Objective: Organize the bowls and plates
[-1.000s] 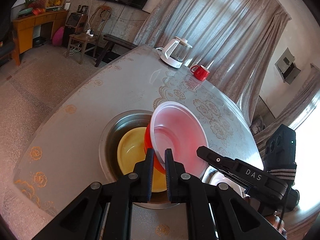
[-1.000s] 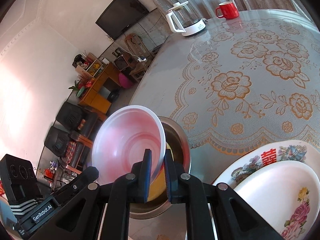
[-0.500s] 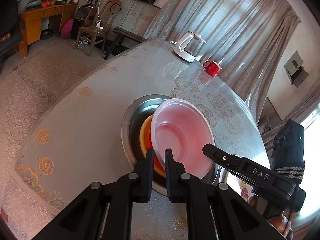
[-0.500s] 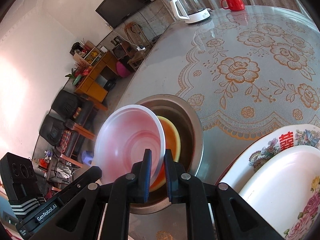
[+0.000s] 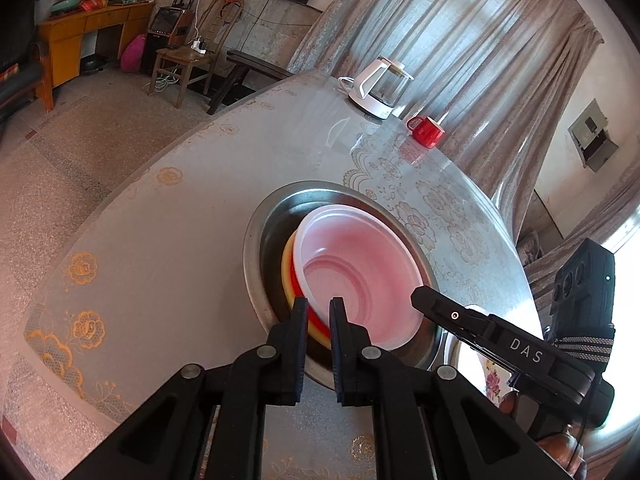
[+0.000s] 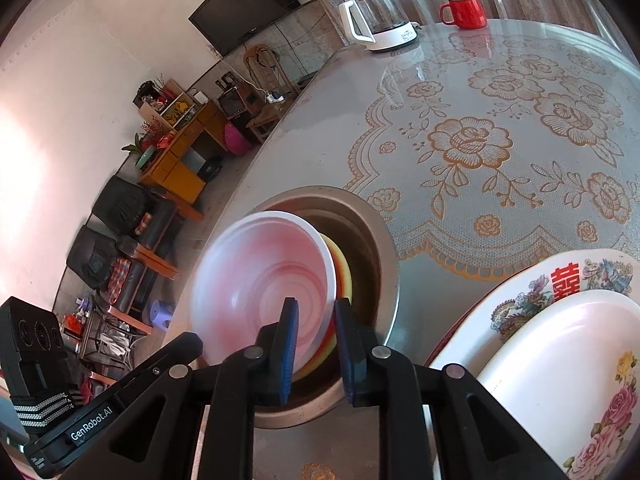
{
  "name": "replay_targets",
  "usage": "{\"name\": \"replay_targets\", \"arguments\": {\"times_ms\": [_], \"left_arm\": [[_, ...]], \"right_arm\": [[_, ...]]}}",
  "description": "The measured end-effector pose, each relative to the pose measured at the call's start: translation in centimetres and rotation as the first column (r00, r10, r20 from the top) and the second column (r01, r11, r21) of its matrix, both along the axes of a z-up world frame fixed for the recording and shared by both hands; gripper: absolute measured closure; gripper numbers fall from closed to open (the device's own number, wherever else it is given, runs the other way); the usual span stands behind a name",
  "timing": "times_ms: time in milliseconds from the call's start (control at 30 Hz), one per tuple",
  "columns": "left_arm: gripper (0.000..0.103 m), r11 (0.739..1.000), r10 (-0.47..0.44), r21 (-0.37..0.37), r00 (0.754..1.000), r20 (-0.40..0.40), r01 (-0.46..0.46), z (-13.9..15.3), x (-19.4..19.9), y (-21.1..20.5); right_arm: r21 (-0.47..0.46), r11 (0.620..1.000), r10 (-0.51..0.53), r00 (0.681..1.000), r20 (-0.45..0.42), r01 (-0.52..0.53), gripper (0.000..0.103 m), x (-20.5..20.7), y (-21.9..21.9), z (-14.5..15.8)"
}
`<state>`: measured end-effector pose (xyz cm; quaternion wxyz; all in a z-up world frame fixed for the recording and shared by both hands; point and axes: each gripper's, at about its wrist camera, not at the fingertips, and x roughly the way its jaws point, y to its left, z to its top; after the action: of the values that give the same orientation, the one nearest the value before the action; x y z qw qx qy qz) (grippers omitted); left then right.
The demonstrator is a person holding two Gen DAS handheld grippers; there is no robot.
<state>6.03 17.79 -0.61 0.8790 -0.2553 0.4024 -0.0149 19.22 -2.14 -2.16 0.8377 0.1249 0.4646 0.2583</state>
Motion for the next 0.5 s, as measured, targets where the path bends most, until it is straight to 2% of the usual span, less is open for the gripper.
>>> {"name": "replay_targets", "arguments": {"times_ms": [233,500], "left_arm": [[0.094,1.000,0.002,0.013,1.000,-0.006,-0.002,-0.29,0.09,-0.10],[0.094,0.998,-0.006,0.063,1.000,0.005,0.006,-0.19,0.01,-0.55]], "right_arm": [[-0.031,0.999,-0.008,1.000,0.025,0.009,0.084,-0.37,0.00,0.14],[-0.080,0.997,0.003,0.998,0.064,0.002,0.084,-0.77,0.66,0.21]]}}
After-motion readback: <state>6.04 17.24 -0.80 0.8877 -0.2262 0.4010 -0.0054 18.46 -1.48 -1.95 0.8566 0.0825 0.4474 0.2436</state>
